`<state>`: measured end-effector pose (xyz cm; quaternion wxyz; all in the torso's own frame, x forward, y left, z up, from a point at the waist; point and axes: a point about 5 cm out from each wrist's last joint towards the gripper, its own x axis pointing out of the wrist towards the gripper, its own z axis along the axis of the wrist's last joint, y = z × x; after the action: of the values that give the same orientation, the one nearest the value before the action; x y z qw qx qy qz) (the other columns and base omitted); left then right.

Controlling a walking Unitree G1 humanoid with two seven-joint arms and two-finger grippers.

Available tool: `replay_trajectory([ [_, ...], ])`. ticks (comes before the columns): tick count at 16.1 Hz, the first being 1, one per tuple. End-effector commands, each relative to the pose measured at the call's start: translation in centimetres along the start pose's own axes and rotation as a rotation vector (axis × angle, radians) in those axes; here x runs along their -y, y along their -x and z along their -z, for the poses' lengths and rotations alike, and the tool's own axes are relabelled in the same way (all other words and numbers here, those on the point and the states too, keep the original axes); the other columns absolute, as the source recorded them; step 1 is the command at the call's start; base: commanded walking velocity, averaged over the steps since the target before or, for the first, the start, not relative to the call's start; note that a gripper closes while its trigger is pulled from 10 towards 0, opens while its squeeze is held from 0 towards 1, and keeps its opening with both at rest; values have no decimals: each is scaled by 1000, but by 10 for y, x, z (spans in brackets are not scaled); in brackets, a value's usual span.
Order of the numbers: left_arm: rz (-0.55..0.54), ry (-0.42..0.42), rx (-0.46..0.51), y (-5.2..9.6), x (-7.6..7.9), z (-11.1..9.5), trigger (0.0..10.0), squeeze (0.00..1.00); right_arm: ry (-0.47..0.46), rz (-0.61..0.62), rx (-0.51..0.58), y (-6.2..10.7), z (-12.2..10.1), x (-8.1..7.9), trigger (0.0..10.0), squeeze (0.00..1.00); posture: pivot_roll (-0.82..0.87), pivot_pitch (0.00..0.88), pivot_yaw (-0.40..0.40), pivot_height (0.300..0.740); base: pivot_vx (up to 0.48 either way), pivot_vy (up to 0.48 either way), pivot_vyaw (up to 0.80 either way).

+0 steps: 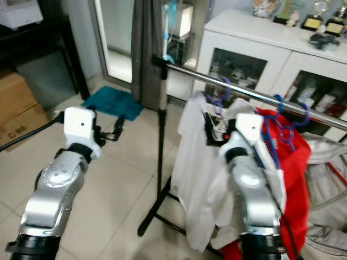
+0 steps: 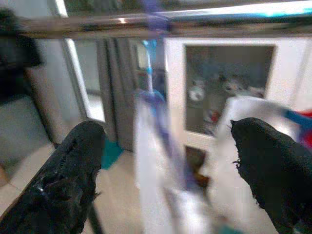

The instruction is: Hang hanger

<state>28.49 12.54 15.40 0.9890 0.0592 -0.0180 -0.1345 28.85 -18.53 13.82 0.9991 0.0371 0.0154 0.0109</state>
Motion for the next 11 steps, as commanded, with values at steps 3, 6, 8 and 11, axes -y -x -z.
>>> replay_trajectory([
  [3, 169, -12, 22, -1, 4, -11, 10000, 259, 80, -44, -8, -7, -23, 10, 10000, 0, 24, 0, -60, 740, 0, 0, 0],
  [6, 274, -70, -37, -1, 7, -7, 10000, 0, 109, -55, -83, -18, -31, 17, 10000, 0, 17, 0, -71, 740, 0, 0, 0],
  [8, 403, -12, -31, 4, 11, -12, 10000, 0, 52, -91, -98, -28, -41, 20, 10000, 0, 20, 0, -83, 740, 0, 0, 0],
  [11, 584, -18, -35, 15, 21, -14, 10000, 0, 92, -127, -221, -46, -35, 25, 10000, 0, 20, 0, -86, 740, 0, 0, 0],
])
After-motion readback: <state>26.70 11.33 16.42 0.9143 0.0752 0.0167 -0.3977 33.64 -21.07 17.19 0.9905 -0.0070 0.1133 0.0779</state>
